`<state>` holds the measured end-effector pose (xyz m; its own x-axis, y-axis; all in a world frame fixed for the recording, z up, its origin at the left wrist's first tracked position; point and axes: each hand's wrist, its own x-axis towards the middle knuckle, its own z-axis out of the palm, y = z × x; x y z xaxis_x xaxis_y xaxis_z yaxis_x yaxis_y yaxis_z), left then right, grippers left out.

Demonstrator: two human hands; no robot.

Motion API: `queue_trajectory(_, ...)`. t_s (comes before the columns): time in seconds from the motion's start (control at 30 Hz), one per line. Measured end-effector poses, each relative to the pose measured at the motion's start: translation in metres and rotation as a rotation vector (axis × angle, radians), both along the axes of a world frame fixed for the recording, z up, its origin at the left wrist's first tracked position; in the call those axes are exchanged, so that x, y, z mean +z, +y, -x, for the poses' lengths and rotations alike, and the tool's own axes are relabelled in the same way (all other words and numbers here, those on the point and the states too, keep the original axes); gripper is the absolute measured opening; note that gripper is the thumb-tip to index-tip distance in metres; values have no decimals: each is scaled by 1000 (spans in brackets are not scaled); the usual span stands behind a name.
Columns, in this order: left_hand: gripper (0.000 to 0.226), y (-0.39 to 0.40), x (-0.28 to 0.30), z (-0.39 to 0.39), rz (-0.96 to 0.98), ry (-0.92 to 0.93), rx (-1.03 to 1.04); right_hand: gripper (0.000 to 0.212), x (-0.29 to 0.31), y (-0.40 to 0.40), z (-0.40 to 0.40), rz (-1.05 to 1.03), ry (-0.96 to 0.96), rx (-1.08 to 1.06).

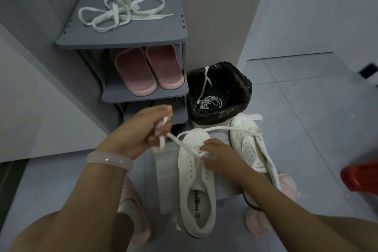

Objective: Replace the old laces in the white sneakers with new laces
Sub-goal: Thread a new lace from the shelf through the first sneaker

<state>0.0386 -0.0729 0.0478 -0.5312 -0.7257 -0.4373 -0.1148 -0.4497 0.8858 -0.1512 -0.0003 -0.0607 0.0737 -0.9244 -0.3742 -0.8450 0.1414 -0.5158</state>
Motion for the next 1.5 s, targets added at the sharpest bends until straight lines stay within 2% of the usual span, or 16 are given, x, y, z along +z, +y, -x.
queue_trajectory(0.07, 28, -1, -22, -2, 355, -707, -128, 32, 1, 2, 4, 62, -79, -145)
queue_trajectory(0.1, 24, 2, -37, -1, 477, -931, -247, 29, 1, 3, 6, 59, -88, -187)
queue_trajectory(0.13, 19, 8, -51, 2, 532, -1013, -342, 26, 0, 5, 6, 39, -94, -202)
queue_trajectory(0.3, 23, 41, -96, 33, 653, -905, -489, 4, -2, 2, 7, -34, -189, -265)
queue_trajectory(0.47, 24, 43, -104, 43, 688, -903, -469, 10, 12, 1, 12, -327, -551, -360)
queue_trajectory(0.53, 22, 43, -107, 45, 650, -883, -429, 12, 17, 0, 18, -372, -593, -359)
queue_trajectory(0.67, 16, 41, -114, 48, 566, -802, -354, 17, 19, 0, 18, -324, -455, -211)
queue_trajectory(0.8, 20, 40, -114, 48, 524, -788, -377, 10, 12, 3, 9, 88, -54, -155)
queue_trajectory(0.83, 26, 40, -113, 47, 521, -796, -385, 14, 8, 7, 6, 215, 108, -123)
queue_trajectory(0.9, 33, 40, -112, 47, 512, -812, -372, 51, -3, 16, 0, 358, 380, 13)
queue_trajectory(0.97, 36, 38, -110, 45, 498, -822, -334, 70, -8, 18, -4, 347, 436, 55)
queue_trajectory(1.03, 39, 36, -107, 44, 503, -847, -303, 67, -10, 22, -4, 359, 472, 89)
queue_trajectory(1.13, 42, 34, -104, 42, 489, -855, -304, 38, -6, 17, 7, 175, 204, 4)
queue_trajectory(1.23, 44, 33, -100, 40, 434, -820, -305, 48, -3, 13, 9, 134, -111, -81)
queue_trajectory(1.33, 42, 30, -92, 40, 312, -724, -268, 64, -8, 11, 2, 62, -111, 8)
queue_trajectory(1.5, 32, 19, -62, 38, 51, -521, -119, 68, -11, 12, -1, 8, -70, 2)
